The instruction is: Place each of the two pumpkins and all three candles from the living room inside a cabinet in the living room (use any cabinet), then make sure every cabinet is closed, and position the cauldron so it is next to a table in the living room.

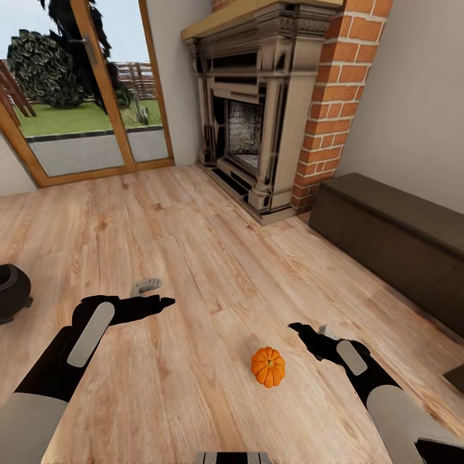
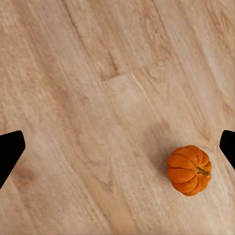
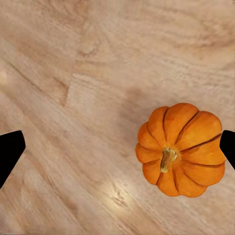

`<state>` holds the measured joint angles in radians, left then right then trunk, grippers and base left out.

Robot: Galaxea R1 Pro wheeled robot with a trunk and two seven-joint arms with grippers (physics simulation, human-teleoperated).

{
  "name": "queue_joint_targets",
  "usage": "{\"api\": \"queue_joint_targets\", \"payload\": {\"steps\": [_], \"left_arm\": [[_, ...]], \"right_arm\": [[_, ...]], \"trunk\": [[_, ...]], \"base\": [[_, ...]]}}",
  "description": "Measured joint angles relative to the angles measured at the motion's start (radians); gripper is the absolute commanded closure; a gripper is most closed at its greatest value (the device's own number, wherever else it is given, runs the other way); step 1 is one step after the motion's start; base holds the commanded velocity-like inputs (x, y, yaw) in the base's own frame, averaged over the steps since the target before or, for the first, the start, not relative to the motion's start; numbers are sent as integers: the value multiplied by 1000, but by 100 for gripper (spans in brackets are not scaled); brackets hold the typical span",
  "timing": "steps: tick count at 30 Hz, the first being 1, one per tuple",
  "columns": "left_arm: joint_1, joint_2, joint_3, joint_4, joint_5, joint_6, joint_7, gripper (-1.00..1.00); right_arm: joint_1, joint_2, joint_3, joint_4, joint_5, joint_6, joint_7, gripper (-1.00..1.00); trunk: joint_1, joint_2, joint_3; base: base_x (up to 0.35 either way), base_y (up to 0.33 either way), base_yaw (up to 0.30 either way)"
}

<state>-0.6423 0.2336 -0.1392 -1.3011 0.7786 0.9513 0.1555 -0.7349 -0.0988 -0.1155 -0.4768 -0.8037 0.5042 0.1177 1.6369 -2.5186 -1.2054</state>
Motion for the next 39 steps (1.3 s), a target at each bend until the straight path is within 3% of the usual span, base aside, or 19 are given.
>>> {"api": "queue_joint_targets", "payload": {"steps": [3, 9, 39], "left_arm": [[0, 0, 0, 0, 0, 0, 0, -100], [0, 0, 0, 0, 0, 0, 0, -100], [0, -2, 0, 0, 1, 0, 0, -100]], "right_arm": [[0, -18, -1, 25, 1, 2, 73, -100], [1, -33, -1, 56, -3, 1, 136, -100], [1, -31, 7, 63, 3, -5, 149, -100]], "trunk": [[1, -1, -12], [4, -2, -35], [18, -9, -151]], "base": [[0, 0, 0], [0, 0, 0], [0, 0, 0]]}}
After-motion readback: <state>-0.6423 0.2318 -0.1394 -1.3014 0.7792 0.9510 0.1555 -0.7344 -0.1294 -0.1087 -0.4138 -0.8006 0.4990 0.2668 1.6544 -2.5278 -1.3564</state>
